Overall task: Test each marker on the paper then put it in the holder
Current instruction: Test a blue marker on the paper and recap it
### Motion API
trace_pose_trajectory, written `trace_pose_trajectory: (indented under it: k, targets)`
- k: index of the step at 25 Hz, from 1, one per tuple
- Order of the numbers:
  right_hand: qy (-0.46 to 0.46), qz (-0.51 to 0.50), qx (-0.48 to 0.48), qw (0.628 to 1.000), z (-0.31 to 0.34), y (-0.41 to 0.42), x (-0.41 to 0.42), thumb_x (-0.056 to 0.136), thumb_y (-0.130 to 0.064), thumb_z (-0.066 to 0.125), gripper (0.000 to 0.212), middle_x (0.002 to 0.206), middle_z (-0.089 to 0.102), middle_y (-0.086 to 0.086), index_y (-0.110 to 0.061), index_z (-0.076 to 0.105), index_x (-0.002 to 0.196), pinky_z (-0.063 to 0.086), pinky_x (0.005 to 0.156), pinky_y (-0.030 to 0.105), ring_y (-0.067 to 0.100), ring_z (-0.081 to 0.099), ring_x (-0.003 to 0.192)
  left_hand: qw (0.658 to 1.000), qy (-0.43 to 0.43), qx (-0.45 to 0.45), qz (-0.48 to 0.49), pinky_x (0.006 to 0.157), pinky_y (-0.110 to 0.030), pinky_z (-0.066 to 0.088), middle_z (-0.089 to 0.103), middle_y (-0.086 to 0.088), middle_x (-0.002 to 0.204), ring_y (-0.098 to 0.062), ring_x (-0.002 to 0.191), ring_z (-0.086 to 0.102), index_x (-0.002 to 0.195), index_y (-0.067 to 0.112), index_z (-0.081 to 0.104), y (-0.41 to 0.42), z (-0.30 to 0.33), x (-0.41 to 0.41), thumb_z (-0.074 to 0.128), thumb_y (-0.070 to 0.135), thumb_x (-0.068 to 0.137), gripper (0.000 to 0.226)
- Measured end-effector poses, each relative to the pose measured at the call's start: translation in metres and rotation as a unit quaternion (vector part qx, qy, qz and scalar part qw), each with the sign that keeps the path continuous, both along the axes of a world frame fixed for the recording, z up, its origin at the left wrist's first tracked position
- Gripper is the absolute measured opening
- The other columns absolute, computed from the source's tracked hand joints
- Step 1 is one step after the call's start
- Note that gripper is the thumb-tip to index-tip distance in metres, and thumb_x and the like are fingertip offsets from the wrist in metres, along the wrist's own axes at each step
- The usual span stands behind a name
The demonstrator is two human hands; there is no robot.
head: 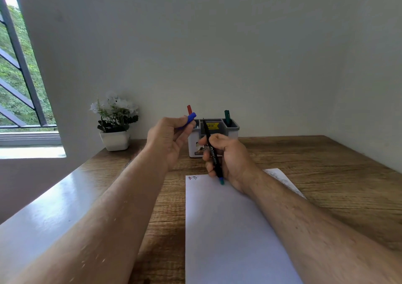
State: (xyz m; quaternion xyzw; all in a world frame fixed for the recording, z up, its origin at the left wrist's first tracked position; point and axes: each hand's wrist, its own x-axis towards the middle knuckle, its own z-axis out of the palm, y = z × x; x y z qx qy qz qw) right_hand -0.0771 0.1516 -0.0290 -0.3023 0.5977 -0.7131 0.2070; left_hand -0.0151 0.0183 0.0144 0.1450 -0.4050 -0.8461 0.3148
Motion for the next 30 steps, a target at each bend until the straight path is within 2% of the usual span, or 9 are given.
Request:
trace_pose_trajectory:
  k: [3,6,8,11,14,16,19,23,30]
  targets:
    - [0.007,-0.013,0.003,1.0,0.0,0.0,0.002,0.105,-0.023,0.041,0.028,0.071,0.065,0.007,-0.012,0.067,0.107,0.048,0.048,0.03,0.018,0.057,0.053,0.991,-0.102,-0.086,-0.01,0.05,-0.023,0.054,0.062,-0.021,0.1,-0.018,0.065,0.063,0.105,0.001,0.057,0.003,0.001,0.004,0.049,-0.004,0.087,0.021]
    - [0.005,-0.047,-0.013,0.999,0.001,-0.001,0.004,0.1,-0.012,0.051,0.019,0.085,0.074,0.014,-0.021,0.062,0.113,0.052,0.045,0.03,0.021,0.061,0.051,0.953,-0.225,-0.2,-0.035,0.039,-0.023,0.031,0.049,-0.004,0.057,-0.014,0.043,0.038,0.091,0.008,0.058,0.0,0.001,0.006,0.032,0.003,0.082,0.028]
    - [-0.002,-0.066,-0.029,0.997,0.003,0.0,0.003,0.098,-0.007,0.052,0.022,0.094,0.074,0.018,-0.02,0.062,0.113,0.053,0.044,0.029,0.022,0.062,0.051,0.88,-0.327,-0.34,-0.055,0.043,-0.024,0.026,0.041,-0.002,0.055,-0.015,0.045,0.032,0.086,0.009,0.058,-0.002,0.002,0.005,0.04,0.009,0.084,0.019]
    - [-0.02,-0.069,-0.045,0.996,0.005,0.003,0.003,0.098,-0.006,0.046,0.024,0.097,0.074,0.016,-0.013,0.067,0.109,0.052,0.044,0.028,0.024,0.066,0.055,0.72,-0.427,-0.535,-0.109,0.05,-0.025,0.029,0.044,-0.003,0.066,-0.015,0.055,0.035,0.088,0.013,0.059,-0.005,-0.001,0.004,0.065,0.019,0.076,0.014]
    - [-0.002,-0.085,-0.027,0.996,0.003,0.003,0.002,0.094,-0.006,0.052,0.019,0.097,0.077,0.013,-0.011,0.067,0.104,0.054,0.047,0.027,0.026,0.072,0.066,0.644,-0.453,-0.585,-0.192,0.055,-0.025,0.037,0.058,-0.006,0.082,-0.017,0.069,0.047,0.101,0.011,0.068,-0.001,-0.005,0.006,0.078,0.018,0.072,0.031]
    - [0.003,-0.106,-0.013,0.994,0.003,0.005,0.002,0.094,-0.017,0.058,0.014,0.079,0.075,0.013,-0.006,0.067,0.093,0.049,0.043,0.024,0.021,0.065,0.052,0.603,-0.467,-0.609,-0.219,0.065,-0.028,0.043,0.066,-0.009,0.103,-0.019,0.086,0.055,0.111,0.013,0.069,0.001,-0.005,0.006,0.08,0.02,0.074,0.04]
    - [0.058,-0.133,0.071,0.987,0.002,0.007,-0.001,0.096,-0.03,0.06,0.029,0.057,0.063,0.012,-0.005,0.068,0.082,0.041,0.039,0.022,0.017,0.052,0.039,0.59,-0.471,-0.618,-0.22,0.07,-0.03,0.044,0.063,-0.004,0.112,-0.021,0.1,0.055,0.116,0.019,0.068,0.001,-0.005,0.005,0.08,0.021,0.076,0.042]
    - [0.11,-0.061,0.151,0.98,-0.001,0.004,0.001,0.092,-0.01,0.06,0.009,0.069,0.069,0.016,-0.005,0.068,0.09,0.047,0.043,0.026,0.02,0.06,0.048,0.579,-0.467,-0.629,-0.227,0.057,-0.026,0.042,0.06,-0.006,0.091,-0.016,0.073,0.051,0.116,0.014,0.069,-0.004,-0.008,0.002,0.077,0.017,0.079,0.038]
    - [0.237,-0.101,0.221,0.941,-0.003,0.002,0.005,0.081,-0.014,0.065,0.019,0.064,0.069,0.008,-0.016,0.056,0.064,0.042,0.05,0.025,0.013,0.059,0.054,0.565,-0.473,-0.638,-0.223,0.056,-0.025,0.039,0.055,-0.01,0.09,-0.017,0.068,0.047,0.118,0.015,0.068,-0.003,-0.008,0.0,0.072,0.015,0.084,0.034]
